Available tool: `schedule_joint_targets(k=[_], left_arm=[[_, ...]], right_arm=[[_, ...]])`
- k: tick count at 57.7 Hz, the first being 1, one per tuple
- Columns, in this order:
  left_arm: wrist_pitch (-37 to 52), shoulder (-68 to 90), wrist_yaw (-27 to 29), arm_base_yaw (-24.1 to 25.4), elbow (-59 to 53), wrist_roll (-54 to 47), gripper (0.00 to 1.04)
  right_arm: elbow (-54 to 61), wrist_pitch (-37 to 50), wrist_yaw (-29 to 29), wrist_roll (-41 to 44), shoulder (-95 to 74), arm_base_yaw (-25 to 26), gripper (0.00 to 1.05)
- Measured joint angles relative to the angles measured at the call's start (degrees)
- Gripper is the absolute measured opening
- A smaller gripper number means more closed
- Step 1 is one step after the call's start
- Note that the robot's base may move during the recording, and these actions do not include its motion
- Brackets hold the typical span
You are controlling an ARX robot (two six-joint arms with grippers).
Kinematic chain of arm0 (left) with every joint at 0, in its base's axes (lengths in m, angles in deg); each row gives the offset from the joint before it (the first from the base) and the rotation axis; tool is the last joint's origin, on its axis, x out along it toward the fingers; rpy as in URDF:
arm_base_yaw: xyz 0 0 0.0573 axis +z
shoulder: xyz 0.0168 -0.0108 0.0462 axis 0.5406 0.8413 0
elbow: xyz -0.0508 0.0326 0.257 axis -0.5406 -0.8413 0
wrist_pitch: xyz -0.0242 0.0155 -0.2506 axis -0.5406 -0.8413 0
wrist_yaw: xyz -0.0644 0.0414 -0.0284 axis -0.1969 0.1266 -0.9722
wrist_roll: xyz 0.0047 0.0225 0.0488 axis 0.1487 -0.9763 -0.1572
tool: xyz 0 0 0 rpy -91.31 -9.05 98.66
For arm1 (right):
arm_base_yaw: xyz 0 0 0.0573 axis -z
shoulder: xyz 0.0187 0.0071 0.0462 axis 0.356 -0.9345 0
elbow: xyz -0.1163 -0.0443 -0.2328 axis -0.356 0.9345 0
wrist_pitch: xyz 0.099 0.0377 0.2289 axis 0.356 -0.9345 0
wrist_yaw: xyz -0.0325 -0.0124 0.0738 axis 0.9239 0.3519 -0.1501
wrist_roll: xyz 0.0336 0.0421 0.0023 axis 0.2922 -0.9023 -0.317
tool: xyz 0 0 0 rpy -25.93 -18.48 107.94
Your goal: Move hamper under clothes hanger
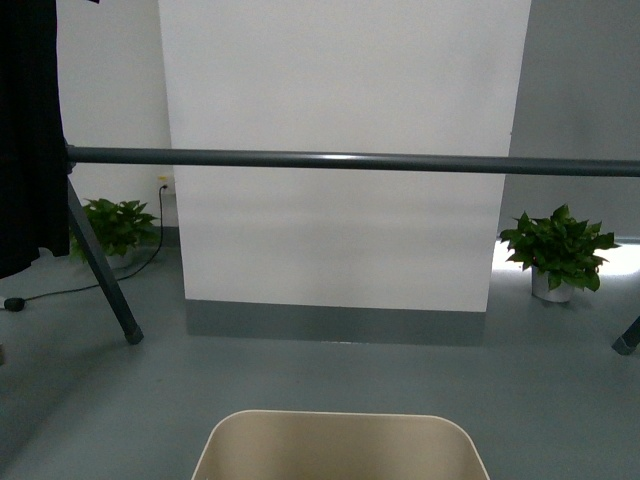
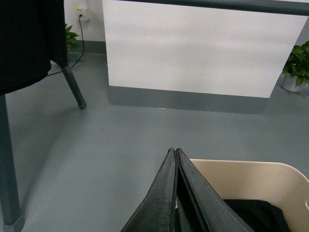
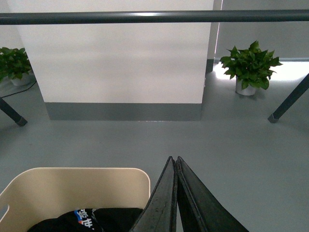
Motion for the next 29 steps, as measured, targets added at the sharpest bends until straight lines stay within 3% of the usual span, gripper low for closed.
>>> schedule_joint_targets(k=[13, 20, 24, 29], left_arm=[[-0.98, -6.8, -1.92, 1.66, -5.51, 0.0, 0.03], [-2.6, -10.91, -2.82, 2.64, -8.17, -0.02, 0.03], [-4.5, -14.49, -6.58, 5.38, -9.97, -0.2, 0.03], [-6.49, -18.03, -6.78, 6.86, -11.43, -0.2, 0.03]], right_arm=[[4.37, -2.47, -1.73, 0.04, 6.69, 1.6, 0.02], [6.49, -4.92, -5.49, 0.04, 11.37, 5.18, 0.02], [7.8, -6.86, -5.53, 0.07, 14.47, 5.77, 0.02], [9.99, -5.42, -5.7, 0.07, 16.28, 5.77, 0.02]])
